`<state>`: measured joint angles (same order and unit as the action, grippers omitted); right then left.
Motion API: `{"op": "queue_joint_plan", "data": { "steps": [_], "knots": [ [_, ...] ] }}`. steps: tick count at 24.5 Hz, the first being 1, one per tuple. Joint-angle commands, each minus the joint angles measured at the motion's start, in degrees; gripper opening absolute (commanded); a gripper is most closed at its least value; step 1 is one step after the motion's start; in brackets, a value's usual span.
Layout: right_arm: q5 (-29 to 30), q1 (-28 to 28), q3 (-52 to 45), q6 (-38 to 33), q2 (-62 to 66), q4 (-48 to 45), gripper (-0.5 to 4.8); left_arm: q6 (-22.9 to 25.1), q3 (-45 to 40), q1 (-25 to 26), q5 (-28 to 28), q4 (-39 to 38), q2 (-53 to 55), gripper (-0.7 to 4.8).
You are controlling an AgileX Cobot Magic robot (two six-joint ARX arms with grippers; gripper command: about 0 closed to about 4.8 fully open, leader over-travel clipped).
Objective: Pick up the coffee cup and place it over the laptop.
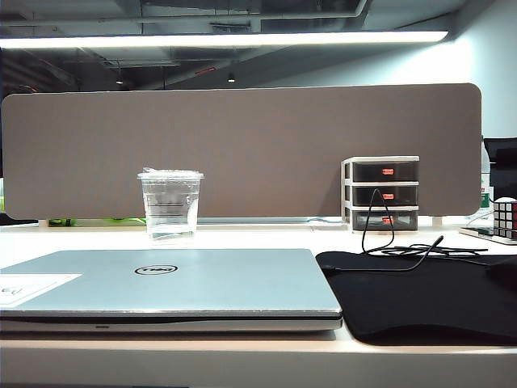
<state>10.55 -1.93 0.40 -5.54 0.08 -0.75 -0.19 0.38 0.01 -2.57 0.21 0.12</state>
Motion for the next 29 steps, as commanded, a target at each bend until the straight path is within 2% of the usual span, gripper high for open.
{"op": "queue_joint_plan", "data": {
  "steps": [1, 10, 14, 17, 18, 21, 29],
  "knots": [
    [-0.15, 0.02, -0.28, 0.0, -0.11, -0.81, -0.05, 0.2, 0.04, 0.11, 0.24, 0.68, 0.02, 4.62],
    [0.04, 0.04, -0.26, -0.5, -0.11, -0.81, -0.05, 0.11, 0.04, 0.11, 0.22, 0.76, 0.02, 4.62],
    [9.18, 0.04, -0.28, -2.12, -0.11, -0.7, -0.06, -6.05, 0.04, 0.07, 10.6, 0.72, 0.02, 4.63],
    [15.58, 0.04, -0.28, -2.12, -0.11, -0.74, -0.06, -6.25, 0.04, 0.07, 19.78, 0.74, 0.02, 4.63],
    [19.41, 0.04, -0.28, -2.19, -0.11, -0.74, -0.06, -6.23, 0.04, 0.07, 24.0, 0.74, 0.02, 4.63],
    [26.93, 0.09, -0.28, -2.91, -0.11, -0.7, -0.06, -6.29, 0.04, 0.07, 29.62, 0.76, 0.02, 4.62],
    [28.2, 0.09, -0.28, -4.07, -0.11, -0.74, -0.06, -6.4, 0.07, 0.07, 36.85, 0.72, 0.02, 4.63]
  ]
}}
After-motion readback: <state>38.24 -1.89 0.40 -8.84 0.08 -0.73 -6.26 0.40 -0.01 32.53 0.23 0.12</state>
